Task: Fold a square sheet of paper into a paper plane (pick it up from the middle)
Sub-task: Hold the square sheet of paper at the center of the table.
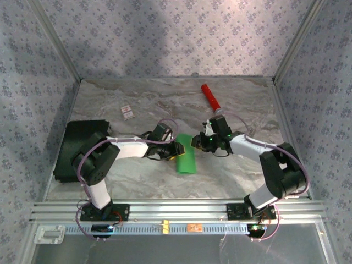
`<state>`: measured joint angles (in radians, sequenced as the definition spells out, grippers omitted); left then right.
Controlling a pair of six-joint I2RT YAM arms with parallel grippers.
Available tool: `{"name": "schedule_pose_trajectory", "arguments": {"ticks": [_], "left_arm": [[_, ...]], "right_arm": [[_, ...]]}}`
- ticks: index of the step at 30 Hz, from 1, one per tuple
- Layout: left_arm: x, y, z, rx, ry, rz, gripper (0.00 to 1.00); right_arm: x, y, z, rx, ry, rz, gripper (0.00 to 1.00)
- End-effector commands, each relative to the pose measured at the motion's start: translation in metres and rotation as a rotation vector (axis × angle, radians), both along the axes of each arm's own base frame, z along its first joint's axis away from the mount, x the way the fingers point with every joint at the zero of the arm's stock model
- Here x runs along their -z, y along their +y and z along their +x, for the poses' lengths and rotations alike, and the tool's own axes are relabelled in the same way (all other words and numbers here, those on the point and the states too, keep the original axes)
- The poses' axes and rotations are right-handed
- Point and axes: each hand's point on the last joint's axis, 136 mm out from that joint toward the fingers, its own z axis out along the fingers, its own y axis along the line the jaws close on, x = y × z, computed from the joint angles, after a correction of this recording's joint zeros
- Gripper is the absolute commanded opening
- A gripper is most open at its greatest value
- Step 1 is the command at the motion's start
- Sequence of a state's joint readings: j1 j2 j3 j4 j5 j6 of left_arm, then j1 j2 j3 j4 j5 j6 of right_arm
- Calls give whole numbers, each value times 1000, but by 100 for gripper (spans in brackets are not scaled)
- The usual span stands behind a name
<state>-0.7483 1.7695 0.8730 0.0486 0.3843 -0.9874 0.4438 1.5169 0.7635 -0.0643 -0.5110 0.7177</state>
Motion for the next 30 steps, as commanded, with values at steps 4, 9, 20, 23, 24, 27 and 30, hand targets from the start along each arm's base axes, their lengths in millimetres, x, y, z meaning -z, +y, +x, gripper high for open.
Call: {"name": "schedule_pose_trajectory", "arguments": {"ticks": [4,9,20,23,24,27,30], "left_arm": [[13,10,-3,9,4,78,41],[19,14,-10,21,19,87,41],[19,14,-8,28,18,95,41],[20,13,-9,35,22,100,41],[20,14,-9,35,22,100,41],[21,14,-9,37,25,102,41],[21,13,-10,42,26,103,41]], "right_arm": [[-2,-21,-1,40,21,-39,24],[0,-27,-2,62,27,-35,26],[-1,-41,-1,126,12,17,26],[1,-45,-2,144,16,35,26],[2,-45,-2,145,18,36,26],[5,-45,-4,147,22,32,26],[6,-50,-3,179,16,32,25]]}}
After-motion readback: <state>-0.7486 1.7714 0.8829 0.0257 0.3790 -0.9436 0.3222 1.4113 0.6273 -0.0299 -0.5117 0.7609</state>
